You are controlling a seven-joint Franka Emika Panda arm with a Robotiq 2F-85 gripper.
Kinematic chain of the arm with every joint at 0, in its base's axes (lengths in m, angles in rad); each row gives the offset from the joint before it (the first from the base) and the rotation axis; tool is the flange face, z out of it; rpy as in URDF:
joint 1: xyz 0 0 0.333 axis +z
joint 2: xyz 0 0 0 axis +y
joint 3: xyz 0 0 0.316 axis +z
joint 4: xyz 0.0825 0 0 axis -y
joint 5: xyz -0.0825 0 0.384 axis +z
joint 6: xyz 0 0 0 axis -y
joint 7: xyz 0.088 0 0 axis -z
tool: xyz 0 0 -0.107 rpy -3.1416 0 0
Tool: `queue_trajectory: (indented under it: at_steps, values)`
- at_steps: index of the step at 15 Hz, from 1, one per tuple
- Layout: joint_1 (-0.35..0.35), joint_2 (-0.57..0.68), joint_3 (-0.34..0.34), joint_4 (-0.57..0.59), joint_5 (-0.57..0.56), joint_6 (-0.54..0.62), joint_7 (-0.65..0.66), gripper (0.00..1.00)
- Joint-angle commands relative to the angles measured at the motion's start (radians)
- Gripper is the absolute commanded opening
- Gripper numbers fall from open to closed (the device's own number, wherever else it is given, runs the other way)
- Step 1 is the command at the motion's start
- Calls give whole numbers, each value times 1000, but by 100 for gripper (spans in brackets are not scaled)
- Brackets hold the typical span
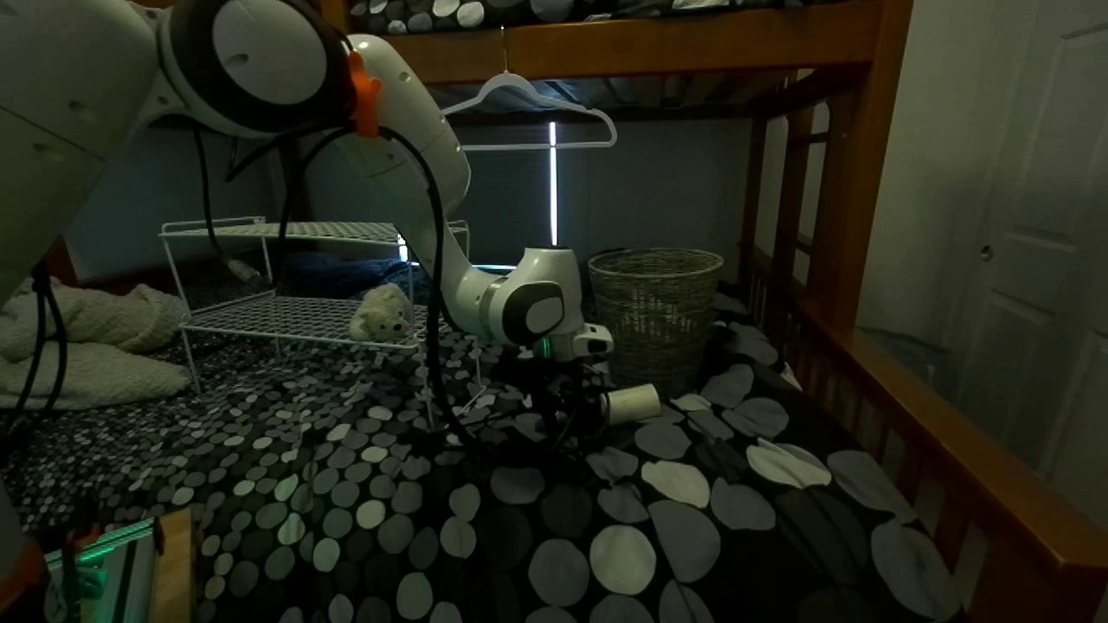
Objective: Place the clothes hanger on the wire rack
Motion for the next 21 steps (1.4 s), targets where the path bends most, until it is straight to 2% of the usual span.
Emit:
queue_trajectory:
  at_steps: [1, 4, 8, 9, 14, 21]
  values:
    - [7, 33, -6, 25, 2, 17, 7, 42]
    - [10, 38, -7, 31, -1, 19, 4, 20]
    - [16, 38, -7, 39, -4, 12, 2, 0]
    - [18, 36, -8, 38, -5, 10, 2, 4]
    - [12, 8, 11, 16, 0, -59, -30, 4]
    - [4, -31, 20, -22, -11, -221, -90, 4]
